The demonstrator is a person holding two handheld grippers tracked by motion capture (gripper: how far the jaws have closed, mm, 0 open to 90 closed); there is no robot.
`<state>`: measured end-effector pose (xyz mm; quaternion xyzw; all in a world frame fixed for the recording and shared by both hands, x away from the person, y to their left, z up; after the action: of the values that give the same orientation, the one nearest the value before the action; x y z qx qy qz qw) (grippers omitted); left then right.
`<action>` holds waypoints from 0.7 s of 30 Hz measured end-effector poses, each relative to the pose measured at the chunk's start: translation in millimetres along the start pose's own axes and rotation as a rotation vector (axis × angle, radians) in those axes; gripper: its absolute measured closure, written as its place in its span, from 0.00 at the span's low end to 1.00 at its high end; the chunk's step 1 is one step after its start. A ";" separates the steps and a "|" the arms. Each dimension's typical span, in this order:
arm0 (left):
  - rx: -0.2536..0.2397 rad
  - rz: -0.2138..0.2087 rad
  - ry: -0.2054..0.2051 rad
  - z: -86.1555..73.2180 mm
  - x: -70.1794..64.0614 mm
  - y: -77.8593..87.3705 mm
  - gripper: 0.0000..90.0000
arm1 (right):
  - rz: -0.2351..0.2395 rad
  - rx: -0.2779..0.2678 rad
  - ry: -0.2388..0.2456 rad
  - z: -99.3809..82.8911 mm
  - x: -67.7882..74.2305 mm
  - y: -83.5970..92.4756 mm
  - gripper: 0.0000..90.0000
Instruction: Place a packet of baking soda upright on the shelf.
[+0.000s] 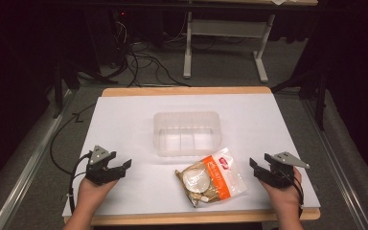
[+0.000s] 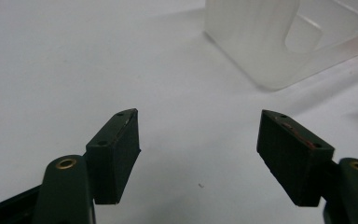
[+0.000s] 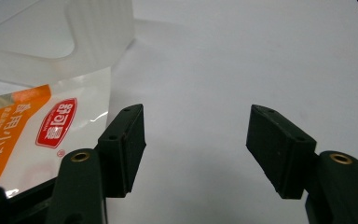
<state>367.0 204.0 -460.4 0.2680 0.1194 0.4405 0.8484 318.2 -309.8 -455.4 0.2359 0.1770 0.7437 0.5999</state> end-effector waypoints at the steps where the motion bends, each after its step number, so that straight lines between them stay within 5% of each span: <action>1: 0.000 0.000 0.000 0.0 0.0 0.0 0.34 | 0.000 0.000 0.000 0.0 0.0 0.0 0.41; 5: -0.006 0.015 -0.020 0.6 -0.8 1.9 0.34 | 0.006 0.004 0.022 -1.0 -4.2 -0.4 0.41; 9: -0.008 0.020 -0.011 -0.4 0.2 2.5 0.33 | 0.006 0.002 -0.010 -0.4 -6.2 -0.1 0.40; 21: 0.005 0.023 -0.056 -0.2 -6.4 -1.7 0.33 | 0.036 0.016 -0.003 -0.6 5.0 3.1 0.37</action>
<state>364.3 198.1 -461.8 0.2839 0.0937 0.4422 0.8456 314.5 -305.6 -453.6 0.2449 0.1780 0.7527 0.5846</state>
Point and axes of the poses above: each handheld gripper's, and its own axes: y roughly backward along the jaws, z roughly out of its top, x roughly to its left, the point moved 2 cm from there along -y, roughly forward along the jaws, and after that the axes turned 7 degrees about -y, right-handed, at the moved point
